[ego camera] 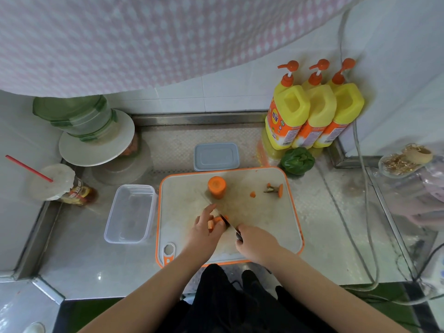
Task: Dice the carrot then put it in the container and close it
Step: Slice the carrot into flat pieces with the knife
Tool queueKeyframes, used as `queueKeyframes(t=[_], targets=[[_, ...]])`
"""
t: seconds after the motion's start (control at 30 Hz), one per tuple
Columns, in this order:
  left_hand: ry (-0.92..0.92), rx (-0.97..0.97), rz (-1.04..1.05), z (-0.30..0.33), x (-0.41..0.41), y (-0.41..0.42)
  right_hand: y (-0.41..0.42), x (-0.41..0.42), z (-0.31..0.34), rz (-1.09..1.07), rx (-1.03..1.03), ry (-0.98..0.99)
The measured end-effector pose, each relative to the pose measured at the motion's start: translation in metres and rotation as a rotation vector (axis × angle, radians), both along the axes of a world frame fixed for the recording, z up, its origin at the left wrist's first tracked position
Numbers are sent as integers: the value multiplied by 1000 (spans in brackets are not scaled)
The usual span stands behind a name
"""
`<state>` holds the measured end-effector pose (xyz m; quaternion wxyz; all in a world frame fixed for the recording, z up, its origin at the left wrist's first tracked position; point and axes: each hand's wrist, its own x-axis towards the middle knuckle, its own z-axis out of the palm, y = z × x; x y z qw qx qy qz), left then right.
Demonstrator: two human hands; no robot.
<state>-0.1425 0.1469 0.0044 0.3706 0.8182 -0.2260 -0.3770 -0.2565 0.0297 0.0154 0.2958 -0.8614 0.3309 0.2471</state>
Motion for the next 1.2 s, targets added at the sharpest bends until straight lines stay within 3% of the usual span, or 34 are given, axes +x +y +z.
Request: queueKeyframes(t=[0.23,0.43,0.73,1.07,1.2], targets=[[-186,40,-119,4,-4,3,6,3,-5,-96,-59,-80],[-222,55,-162,3,0,6,6,-8,-10,-115,-181,-194],[-280,74,-189,2,5,3,6,-38,-5,-57,-282,-175],[-309,76,-176,2,5,10,-11,-53,-6,-99,-268,-357],[-246,43,-25,-2,12,17,-10,-54,-8,-118,-348,-473]])
